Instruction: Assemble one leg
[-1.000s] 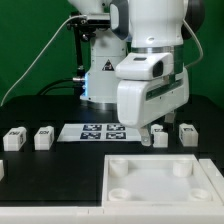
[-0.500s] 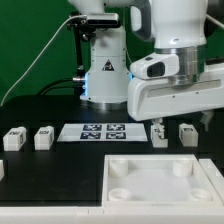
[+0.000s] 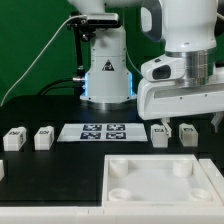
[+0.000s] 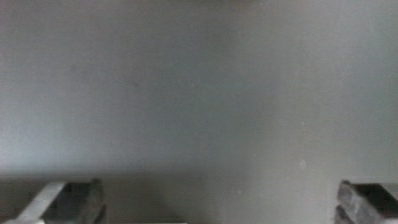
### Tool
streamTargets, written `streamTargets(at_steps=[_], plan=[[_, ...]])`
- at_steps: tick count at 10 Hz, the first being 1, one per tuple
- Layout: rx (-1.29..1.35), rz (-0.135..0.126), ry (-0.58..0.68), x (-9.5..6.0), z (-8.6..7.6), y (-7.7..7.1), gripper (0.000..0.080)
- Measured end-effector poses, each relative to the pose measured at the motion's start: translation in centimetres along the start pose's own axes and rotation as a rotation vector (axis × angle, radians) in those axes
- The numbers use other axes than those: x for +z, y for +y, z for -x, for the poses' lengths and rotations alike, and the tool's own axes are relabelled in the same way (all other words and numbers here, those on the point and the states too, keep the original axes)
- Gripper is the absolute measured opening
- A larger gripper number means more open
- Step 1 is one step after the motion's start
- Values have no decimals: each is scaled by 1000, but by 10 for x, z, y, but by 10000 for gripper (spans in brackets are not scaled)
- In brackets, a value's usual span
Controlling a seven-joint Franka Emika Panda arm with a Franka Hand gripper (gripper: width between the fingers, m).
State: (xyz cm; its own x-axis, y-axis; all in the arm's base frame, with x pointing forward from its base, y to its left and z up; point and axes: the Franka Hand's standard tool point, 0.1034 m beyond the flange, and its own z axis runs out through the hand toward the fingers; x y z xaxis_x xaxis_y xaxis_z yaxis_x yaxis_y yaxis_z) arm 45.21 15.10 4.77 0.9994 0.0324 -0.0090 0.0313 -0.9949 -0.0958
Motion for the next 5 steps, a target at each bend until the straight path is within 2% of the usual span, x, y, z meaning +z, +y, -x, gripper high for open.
streamTargets(at_steps=[1, 2, 4, 5], plan=[[-20, 6, -44, 1, 4, 3, 649], [-51, 4, -155, 0, 4, 14, 649], [-16, 8, -320, 13, 14, 6, 649], [-5, 18, -431, 17, 27, 0, 649]])
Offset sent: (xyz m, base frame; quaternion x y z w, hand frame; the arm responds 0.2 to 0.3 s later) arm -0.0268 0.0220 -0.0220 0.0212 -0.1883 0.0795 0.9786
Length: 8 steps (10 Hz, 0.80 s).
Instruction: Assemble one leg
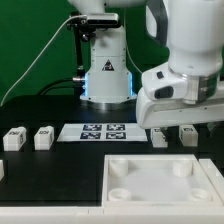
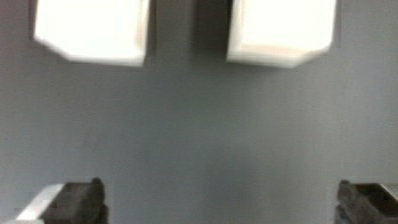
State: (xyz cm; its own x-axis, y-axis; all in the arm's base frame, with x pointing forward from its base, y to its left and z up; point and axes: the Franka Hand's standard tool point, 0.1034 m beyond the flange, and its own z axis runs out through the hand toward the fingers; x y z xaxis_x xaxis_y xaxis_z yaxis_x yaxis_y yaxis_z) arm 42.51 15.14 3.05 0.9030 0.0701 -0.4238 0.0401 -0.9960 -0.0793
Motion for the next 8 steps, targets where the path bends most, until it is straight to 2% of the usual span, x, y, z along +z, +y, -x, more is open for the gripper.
streamTargets(at_steps=[1, 3, 5, 6, 8], plan=[[0, 2, -60, 3, 1, -3, 649], [5, 14, -250, 9, 11, -8, 649], [1, 19, -475, 14, 17, -8, 649], [0, 20, -531, 18, 16, -10, 649], [15, 38, -546, 21, 18, -20, 649]])
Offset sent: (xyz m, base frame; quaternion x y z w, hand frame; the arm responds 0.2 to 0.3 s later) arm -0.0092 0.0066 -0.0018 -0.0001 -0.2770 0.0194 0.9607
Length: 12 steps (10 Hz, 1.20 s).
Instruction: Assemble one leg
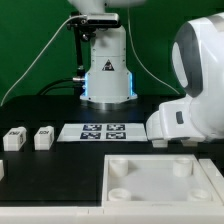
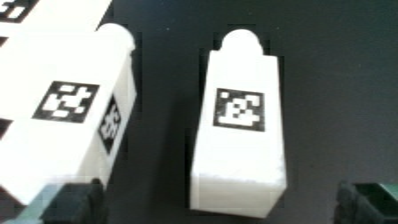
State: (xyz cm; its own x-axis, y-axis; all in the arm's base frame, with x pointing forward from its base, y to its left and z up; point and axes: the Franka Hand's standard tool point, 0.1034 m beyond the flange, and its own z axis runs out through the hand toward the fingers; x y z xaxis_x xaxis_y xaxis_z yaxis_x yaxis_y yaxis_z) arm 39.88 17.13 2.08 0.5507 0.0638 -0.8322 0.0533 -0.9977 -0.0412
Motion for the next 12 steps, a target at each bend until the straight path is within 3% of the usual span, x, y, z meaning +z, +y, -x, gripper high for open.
streamTargets(at_steps=[4, 7, 11, 12], plan=[[-2, 4, -2, 3, 0, -2, 649], [0, 10, 5, 24, -2, -5, 649], [4, 10, 1, 35, -1, 0, 649], [6, 8, 2, 34, -1, 1, 516]])
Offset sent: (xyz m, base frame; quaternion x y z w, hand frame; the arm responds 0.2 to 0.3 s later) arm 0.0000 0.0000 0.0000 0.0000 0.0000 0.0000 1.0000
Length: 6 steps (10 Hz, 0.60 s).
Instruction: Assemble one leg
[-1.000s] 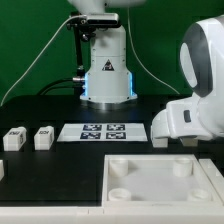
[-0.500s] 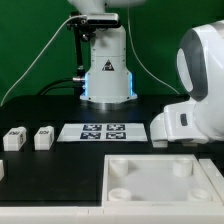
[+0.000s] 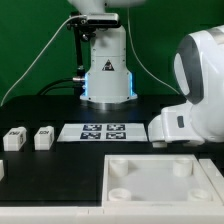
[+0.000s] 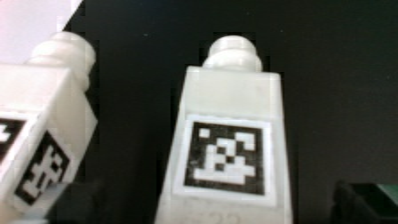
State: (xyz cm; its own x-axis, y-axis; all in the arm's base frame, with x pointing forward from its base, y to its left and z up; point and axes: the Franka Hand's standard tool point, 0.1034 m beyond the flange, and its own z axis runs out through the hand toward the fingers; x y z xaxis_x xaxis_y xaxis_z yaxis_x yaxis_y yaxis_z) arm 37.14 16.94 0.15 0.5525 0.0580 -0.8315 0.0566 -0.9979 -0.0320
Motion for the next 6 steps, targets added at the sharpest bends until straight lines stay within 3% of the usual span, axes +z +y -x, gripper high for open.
streamTargets(at_steps=[1, 2, 3, 6], plan=[[1, -1, 0, -1, 0, 0, 516], [1, -2, 3, -2, -1, 1, 378], [1, -3, 4, -3, -1, 0, 291], [-2, 0, 6, -3, -1, -1, 291]])
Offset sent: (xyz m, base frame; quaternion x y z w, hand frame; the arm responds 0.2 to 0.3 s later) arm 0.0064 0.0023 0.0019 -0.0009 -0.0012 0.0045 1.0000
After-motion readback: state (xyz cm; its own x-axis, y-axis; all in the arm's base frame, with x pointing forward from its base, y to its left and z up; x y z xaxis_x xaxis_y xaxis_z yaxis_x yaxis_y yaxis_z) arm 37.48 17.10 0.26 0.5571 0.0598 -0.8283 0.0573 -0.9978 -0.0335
